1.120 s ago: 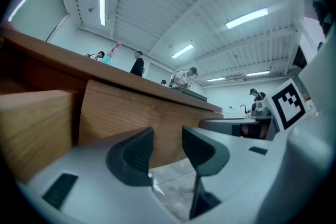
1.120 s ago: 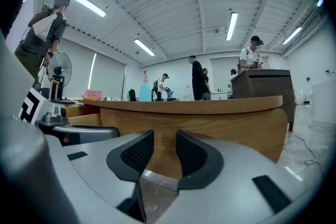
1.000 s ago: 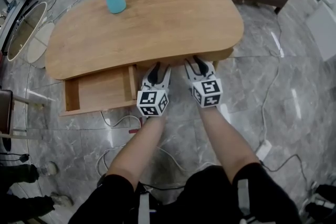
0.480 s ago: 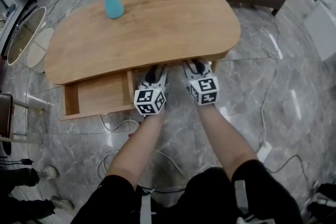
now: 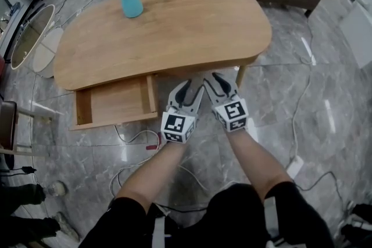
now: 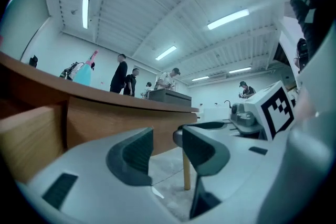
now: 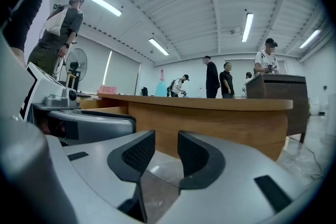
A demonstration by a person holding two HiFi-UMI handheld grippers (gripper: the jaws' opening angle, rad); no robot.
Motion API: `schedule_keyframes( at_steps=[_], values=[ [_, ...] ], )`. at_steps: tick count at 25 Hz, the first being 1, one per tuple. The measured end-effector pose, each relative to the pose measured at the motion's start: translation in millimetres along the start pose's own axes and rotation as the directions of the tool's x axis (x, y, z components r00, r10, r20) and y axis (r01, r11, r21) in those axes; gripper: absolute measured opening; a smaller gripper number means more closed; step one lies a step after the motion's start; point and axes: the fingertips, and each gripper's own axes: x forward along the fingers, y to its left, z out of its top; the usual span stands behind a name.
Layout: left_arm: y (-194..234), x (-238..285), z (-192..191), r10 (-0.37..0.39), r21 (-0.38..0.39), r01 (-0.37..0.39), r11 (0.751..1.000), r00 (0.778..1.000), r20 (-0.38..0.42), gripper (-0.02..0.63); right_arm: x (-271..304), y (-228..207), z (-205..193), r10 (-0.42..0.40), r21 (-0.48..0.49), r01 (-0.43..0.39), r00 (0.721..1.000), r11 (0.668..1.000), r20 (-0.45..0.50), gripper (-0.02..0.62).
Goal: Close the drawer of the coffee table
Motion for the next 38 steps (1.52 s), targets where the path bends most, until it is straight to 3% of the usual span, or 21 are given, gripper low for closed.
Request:
schedule_keyframes(
  at_steps=[7, 11, 16, 24, 31, 38],
  values=[
    [-40.1, -37.6, 44.4, -0.133, 0.054, 0.129, 0.990, 0.987, 0.087, 0.155, -39.5, 32.6, 24.3, 0.081, -0.019, -0.080, 0.995, 0.997, 0.060, 0.112],
    [-53.6, -74.9, 53.1, -0.213, 0.063, 0.208, 0.976, 0.973, 0.087, 0.155, -64.7, 54.7, 33.6, 0.122, 0.022, -0.125, 0.988, 0.992, 0.098, 0.112],
    [-34.4, -120.7, 49.8, -0.236, 0.078, 0.232, 0.970, 0.971, 0.039, 0.150, -79.6, 83.4, 41.9, 0.168, 0.044, -0.174, 0.980, 0.984, 0.107, 0.112],
    [-16.3, -178.1, 72.8, -0.268, 0.054, 0.265, 0.963, 0.961, 0.068, 0.150, -84.6, 137.6, 59.5, 0.277, 0.017, -0.280, 0.955, 0.960, 0.107, 0.112],
    [20.4, -234.5, 54.4, -0.230, 0.083, 0.231, 0.970, 0.973, -0.017, 0.150, -82.7, 213.1, 48.7, 0.459, -0.030, -0.458, 0.886, 0.888, 0.060, 0.112],
    [90.6, -288.9, 40.9, -0.039, 0.103, 0.043, 0.994, 0.999, -0.036, 0.150, -62.1, 298.3, 38.0, 0.601, -0.046, -0.601, 0.799, 0.798, -0.010, 0.112]
  ],
)
